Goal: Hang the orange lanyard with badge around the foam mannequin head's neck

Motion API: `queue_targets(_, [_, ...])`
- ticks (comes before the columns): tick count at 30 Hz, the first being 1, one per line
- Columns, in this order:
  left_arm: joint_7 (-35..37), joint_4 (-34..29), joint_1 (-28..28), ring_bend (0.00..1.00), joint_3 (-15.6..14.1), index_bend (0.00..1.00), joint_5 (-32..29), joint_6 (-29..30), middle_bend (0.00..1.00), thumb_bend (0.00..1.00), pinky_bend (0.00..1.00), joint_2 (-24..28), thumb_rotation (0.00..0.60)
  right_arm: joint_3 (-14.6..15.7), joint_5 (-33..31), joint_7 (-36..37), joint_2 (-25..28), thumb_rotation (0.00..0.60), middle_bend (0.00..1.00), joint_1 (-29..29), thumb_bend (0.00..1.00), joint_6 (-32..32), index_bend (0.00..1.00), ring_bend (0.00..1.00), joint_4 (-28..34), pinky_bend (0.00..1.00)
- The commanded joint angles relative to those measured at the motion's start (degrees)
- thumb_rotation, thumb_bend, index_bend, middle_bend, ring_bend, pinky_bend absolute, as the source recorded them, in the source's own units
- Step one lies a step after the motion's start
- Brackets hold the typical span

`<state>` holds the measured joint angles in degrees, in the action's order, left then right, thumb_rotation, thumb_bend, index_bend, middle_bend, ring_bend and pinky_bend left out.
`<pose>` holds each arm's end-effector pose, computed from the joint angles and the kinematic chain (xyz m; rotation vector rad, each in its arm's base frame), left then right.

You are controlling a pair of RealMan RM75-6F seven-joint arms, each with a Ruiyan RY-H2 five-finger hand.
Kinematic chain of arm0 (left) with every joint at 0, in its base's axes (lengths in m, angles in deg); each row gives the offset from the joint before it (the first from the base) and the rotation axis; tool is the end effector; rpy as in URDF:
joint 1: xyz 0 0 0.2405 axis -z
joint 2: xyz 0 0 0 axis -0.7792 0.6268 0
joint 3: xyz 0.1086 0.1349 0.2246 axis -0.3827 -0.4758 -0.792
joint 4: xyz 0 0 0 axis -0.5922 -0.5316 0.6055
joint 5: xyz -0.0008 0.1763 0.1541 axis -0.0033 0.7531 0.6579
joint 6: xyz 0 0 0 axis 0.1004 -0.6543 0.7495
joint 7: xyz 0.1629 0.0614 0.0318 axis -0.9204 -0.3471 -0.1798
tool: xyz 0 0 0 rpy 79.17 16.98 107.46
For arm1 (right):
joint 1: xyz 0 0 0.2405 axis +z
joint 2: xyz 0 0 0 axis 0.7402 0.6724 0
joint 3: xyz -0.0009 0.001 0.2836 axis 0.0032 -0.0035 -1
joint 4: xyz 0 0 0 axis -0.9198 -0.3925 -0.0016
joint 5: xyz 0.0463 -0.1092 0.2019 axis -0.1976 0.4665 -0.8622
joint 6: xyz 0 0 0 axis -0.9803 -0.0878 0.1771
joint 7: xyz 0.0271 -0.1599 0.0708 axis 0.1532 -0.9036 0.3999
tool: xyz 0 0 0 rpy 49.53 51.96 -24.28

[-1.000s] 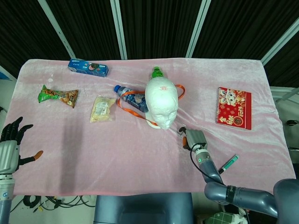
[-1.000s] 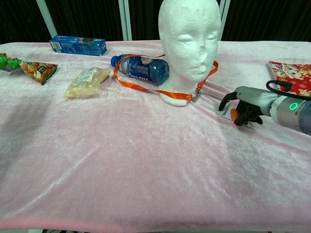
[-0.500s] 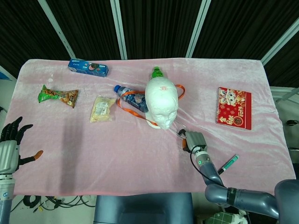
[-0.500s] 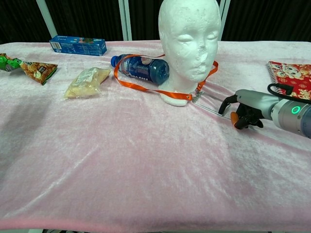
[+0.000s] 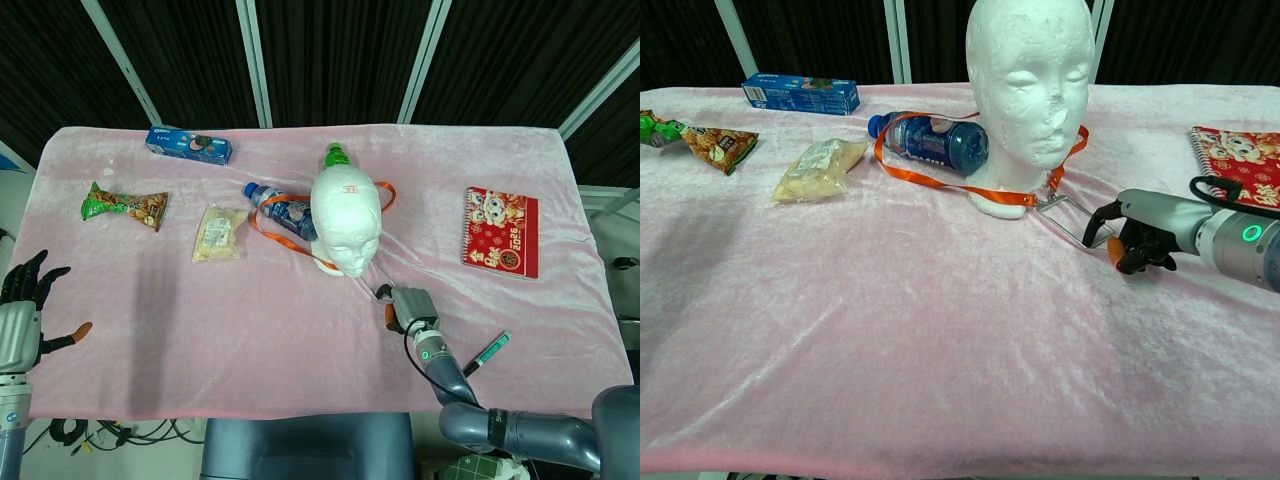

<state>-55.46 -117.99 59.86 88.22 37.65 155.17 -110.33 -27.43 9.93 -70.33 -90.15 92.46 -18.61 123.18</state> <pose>-0.3360 0.2502 0.1210 -1.2322 -0.9592 -1.0543 -0.1928 -0.3632 -0.0869 1.6756 -1.4244 0.6340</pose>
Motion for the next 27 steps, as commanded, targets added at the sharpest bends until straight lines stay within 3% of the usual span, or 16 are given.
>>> queue_targets(1, [0.0,0.0,-0.1,0.00,0.1,0.22,0.0,0.1,0.01,0.07,0.00,0.0,0.600,0.2,0.1,-0.1,0.0,0.600,0.83,-0.1,0.75,-0.2,0.34,0.83,0.4,0.77])
queue_targets(27, [-0.5,-0.1,-0.6,0.00,0.8,0.22,0.5,-0.2,0.01,0.07,0.00,-0.1,0.600,3.0,4.2,0.0,-0.3,0.600,0.83,-1.9,0.77,-2.6,0.35,0.83,5.0,0.77])
